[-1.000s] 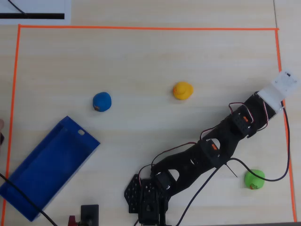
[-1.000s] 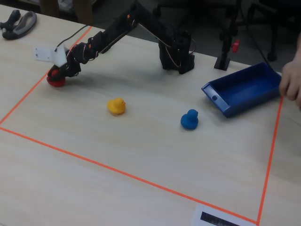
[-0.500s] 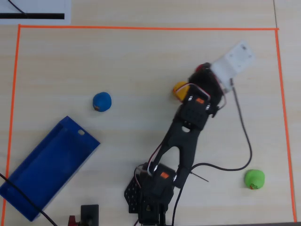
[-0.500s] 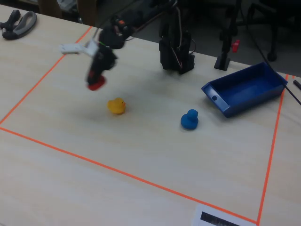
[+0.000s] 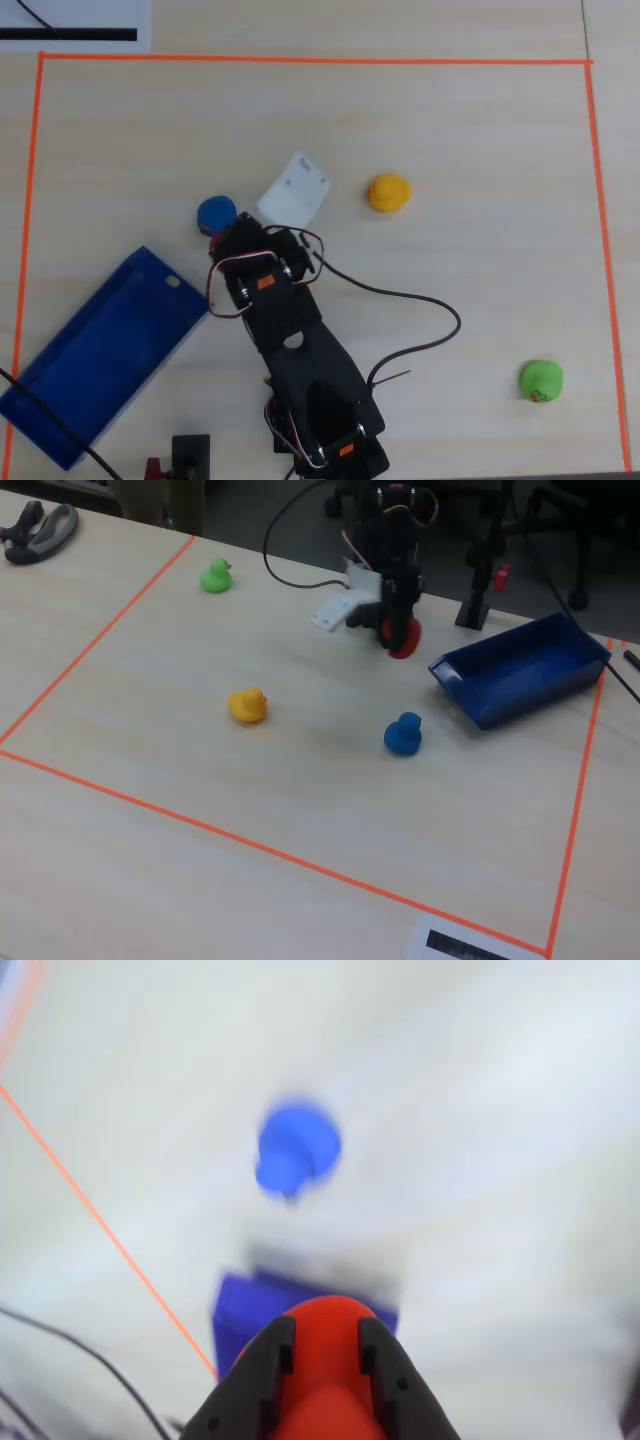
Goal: Grasp red duck and put it into box.
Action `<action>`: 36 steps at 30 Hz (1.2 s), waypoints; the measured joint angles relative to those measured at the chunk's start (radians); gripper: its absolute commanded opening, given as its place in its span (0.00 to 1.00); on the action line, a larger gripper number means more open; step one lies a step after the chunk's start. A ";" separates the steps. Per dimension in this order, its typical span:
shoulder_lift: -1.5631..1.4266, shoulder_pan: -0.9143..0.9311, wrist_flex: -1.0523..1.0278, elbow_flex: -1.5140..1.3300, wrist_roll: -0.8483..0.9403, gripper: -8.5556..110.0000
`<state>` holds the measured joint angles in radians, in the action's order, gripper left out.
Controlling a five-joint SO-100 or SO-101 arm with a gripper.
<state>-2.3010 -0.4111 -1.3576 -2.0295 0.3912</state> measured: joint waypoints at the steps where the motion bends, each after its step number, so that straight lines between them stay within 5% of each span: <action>1: 0.014 -0.055 -0.006 -0.012 -0.031 0.07; 16: 0.359 -0.623 -0.137 0.321 -0.026 0.07; 30: 0.773 -0.703 0.051 0.541 0.002 0.07; 36: 0.775 -0.706 0.095 0.437 0.069 0.27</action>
<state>-1.5263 -1.1167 -1.2625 -1.5923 0.4602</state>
